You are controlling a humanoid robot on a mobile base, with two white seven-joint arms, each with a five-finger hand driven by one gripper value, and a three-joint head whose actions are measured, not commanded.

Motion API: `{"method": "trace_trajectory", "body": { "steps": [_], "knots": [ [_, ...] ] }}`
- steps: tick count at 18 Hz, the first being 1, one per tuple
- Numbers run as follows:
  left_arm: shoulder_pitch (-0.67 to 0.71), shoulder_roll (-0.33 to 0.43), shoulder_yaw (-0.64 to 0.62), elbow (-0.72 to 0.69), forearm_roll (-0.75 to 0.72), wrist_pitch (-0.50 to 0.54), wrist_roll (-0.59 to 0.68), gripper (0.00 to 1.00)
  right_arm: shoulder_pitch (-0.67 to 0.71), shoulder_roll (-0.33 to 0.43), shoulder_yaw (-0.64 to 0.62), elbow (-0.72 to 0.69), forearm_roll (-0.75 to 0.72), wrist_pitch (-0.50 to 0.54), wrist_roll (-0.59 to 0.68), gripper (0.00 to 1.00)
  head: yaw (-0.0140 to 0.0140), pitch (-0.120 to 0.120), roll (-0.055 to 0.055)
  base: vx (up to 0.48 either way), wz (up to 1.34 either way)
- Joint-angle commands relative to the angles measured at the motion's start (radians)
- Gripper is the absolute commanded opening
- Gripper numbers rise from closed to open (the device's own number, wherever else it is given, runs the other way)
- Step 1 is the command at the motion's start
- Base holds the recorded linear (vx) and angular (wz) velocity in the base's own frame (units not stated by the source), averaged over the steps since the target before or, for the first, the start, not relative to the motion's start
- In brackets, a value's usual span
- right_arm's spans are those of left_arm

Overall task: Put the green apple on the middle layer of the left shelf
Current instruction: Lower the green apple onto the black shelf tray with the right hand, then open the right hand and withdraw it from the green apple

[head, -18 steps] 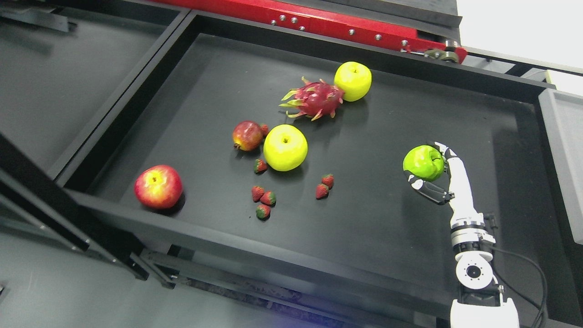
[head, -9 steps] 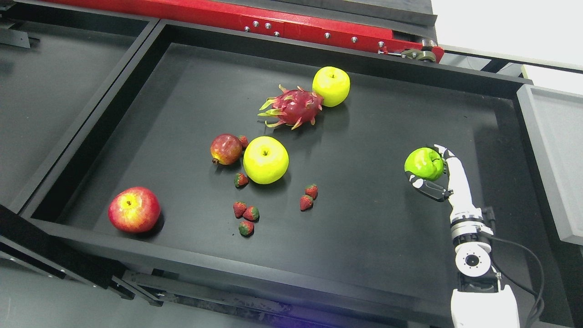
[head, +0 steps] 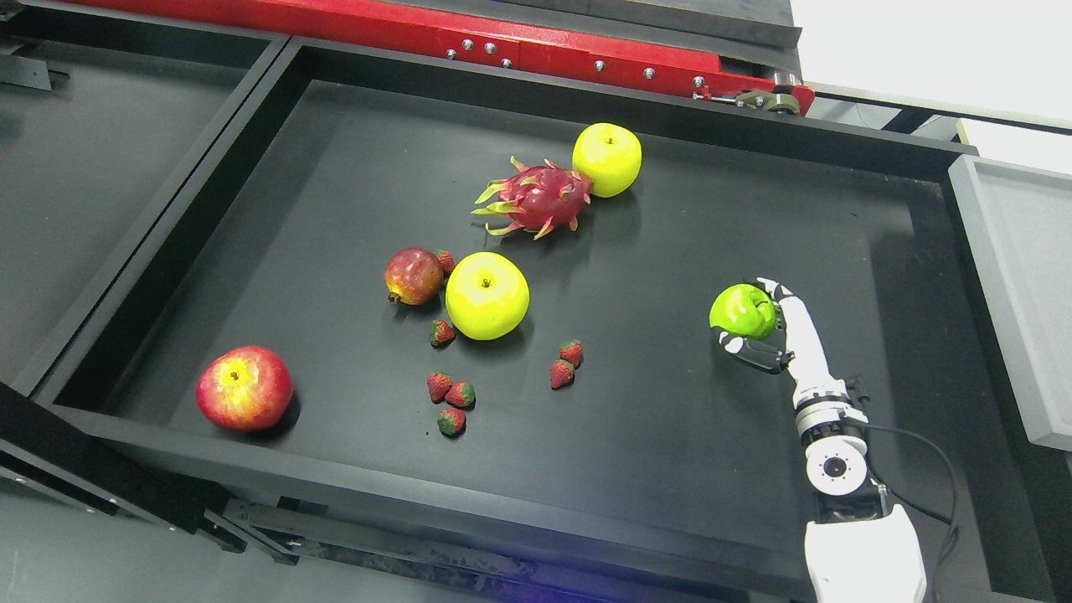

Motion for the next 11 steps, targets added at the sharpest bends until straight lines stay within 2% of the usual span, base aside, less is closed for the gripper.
{"method": "trace_trajectory", "body": {
  "steps": [1,7,11],
  "knots": [
    [0.000,0.017,0.000,0.000,-0.001,-0.001,0.000,1.00,-0.013,0.014,0.016,0.106,-0.047,0.022,-0.010,1.00,0.0000,0.000,0.000,0.000,0.00],
    [0.000,0.017,0.000,0.000,0.000,-0.001,0.000,1.00,0.013,0.020,-0.062,-0.034,-0.247,-0.030,-0.010,1.00,0.0000,0.000,0.000,0.000,0.00],
    [0.000,0.017,0.000,0.000,0.000,-0.001,0.000,1.00,0.052,0.044,-0.108,-0.214,-0.307,-0.030,-0.015,1.00,0.0000,0.000,0.000,0.000,0.00]
  ]
}}
